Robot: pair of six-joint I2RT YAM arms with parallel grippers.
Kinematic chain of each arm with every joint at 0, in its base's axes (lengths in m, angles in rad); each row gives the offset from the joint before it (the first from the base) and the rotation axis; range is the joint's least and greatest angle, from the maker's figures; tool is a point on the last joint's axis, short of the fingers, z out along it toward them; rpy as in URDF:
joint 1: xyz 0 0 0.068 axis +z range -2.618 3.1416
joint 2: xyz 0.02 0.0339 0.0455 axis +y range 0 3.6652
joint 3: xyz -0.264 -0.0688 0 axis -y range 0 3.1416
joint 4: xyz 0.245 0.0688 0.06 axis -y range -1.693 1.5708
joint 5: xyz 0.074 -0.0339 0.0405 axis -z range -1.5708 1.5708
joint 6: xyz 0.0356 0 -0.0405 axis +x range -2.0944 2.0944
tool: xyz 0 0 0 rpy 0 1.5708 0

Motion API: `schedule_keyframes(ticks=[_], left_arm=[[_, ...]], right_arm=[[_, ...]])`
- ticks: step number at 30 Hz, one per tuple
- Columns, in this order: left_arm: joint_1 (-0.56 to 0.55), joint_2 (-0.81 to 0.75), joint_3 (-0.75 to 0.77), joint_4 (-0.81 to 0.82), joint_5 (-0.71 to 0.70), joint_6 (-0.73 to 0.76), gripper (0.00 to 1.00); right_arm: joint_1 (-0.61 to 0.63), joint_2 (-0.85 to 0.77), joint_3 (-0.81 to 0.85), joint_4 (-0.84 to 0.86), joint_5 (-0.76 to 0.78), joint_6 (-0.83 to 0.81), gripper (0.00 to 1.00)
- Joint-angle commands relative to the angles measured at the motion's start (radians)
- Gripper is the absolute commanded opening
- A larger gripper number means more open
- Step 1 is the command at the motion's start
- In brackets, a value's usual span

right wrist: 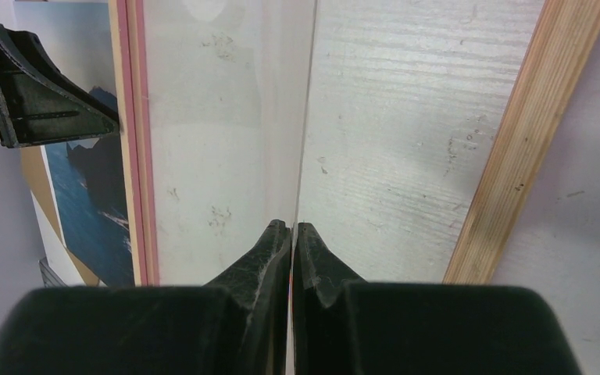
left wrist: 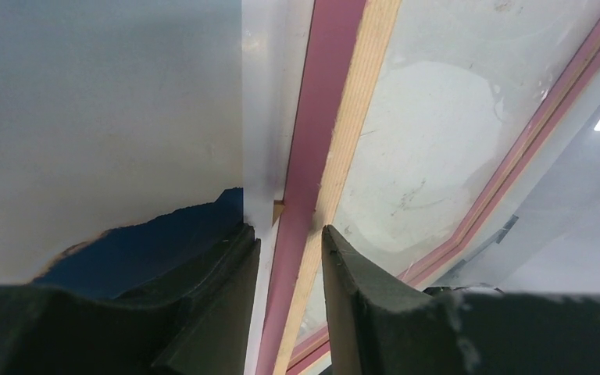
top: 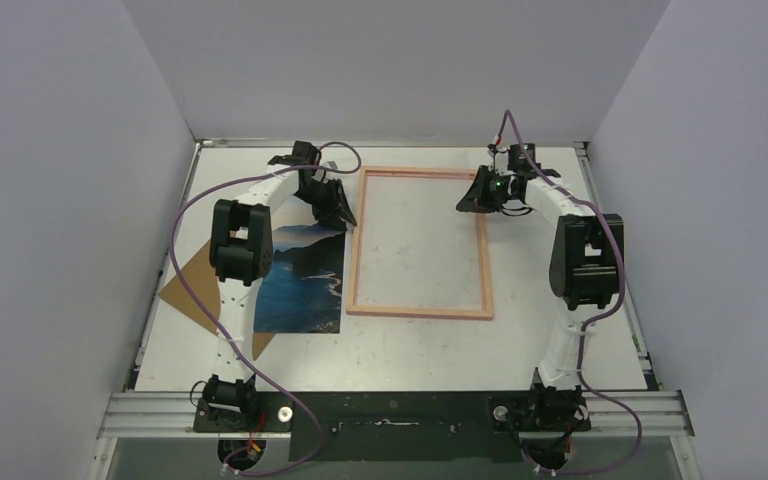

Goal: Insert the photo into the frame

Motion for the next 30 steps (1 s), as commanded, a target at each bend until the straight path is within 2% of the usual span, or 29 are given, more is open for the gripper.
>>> schedule_keyframes(ticks=[1, 7, 16, 23, 26, 30], left_arm=[[-0.011, 0.054, 0.008, -0.015, -0.042, 0.03, 0.35], [-0.012, 0.057, 0.008, -0.011, -0.034, 0.027, 0.35], [-0.004, 0.047, 0.075, -0.081, -0.011, 0.038, 0.37], [0.004, 0.026, 0.137, -0.107, 0.029, 0.04, 0.41], [0.003, 0.026, 0.151, -0.116, 0.03, 0.042, 0.42], [0.004, 0.023, 0.16, -0.124, 0.029, 0.043, 0.42]], right_arm=[[0.027, 0.009, -0.036, 0.132, -0.031, 0.052, 0.0], [0.028, -0.002, -0.091, 0.197, -0.01, 0.139, 0.01], [0.031, -0.02, -0.08, 0.136, 0.048, 0.123, 0.21], [0.031, -0.024, -0.059, 0.096, 0.087, 0.119, 0.53], [0.03, -0.024, -0.05, 0.087, 0.104, 0.123, 0.61], [0.026, -0.029, -0.04, 0.092, 0.12, 0.139, 0.67]])
